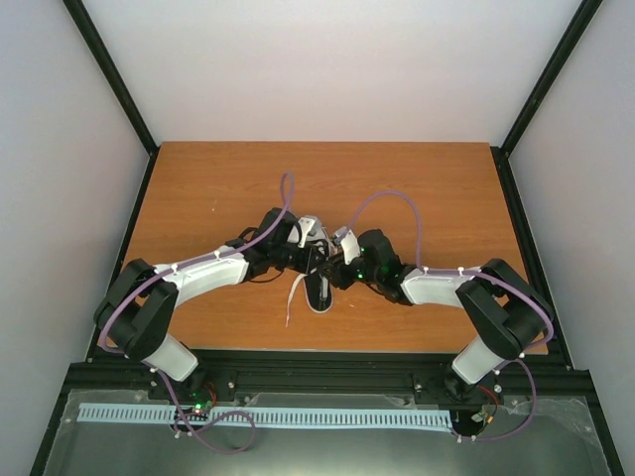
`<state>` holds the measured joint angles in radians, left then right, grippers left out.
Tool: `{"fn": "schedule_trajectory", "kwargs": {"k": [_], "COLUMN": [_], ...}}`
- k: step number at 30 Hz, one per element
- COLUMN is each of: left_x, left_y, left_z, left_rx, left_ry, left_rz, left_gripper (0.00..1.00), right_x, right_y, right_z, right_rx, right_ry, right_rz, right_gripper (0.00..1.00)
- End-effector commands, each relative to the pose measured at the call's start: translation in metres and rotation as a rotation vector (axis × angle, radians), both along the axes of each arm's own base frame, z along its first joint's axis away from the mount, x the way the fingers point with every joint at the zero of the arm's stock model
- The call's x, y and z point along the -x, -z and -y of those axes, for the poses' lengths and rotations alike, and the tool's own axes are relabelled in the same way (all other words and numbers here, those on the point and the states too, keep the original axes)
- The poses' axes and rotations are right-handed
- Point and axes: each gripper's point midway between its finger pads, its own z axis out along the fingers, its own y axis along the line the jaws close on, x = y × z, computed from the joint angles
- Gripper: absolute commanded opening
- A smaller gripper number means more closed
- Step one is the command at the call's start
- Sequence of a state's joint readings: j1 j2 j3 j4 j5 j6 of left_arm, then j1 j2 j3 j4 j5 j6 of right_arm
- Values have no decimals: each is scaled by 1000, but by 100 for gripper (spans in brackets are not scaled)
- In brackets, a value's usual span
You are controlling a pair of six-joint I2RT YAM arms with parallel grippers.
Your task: Tie the shoes
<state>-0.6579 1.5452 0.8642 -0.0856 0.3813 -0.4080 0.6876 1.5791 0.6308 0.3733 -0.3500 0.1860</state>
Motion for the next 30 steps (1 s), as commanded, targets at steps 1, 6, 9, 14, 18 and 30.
{"fn": "schedule_trajectory", "kwargs": {"k": [1,6,9,14,18,30], "left_x": [-2,-2,-3,-4,-7,-33], "left_y": [-12,-10,-10,-11,-9,-46], "left_z": [9,10,11,11,9,-37], "left_rx": [24,23,25,24,7,-49], "left_ry": [18,20,19,19,0,-190], "left_rz": [-3,-14,-15,-11,-8,88], "left_gripper": [1,1,1,1,1,49], "right_x": [-14,-18,-17,-16,-14,-6], "right_y": [-9,-14,-18,-22,-25,-15], "right_z": [-9,-10,-11,-13,-11,1], "right_rx": [-7,-30,-39,-50,-48,-18], "right_ry": [31,63,66,69,78,99], "right_rz": [61,68,77,82,89,62], "right_gripper": [44,33,27,9,3,3]}}
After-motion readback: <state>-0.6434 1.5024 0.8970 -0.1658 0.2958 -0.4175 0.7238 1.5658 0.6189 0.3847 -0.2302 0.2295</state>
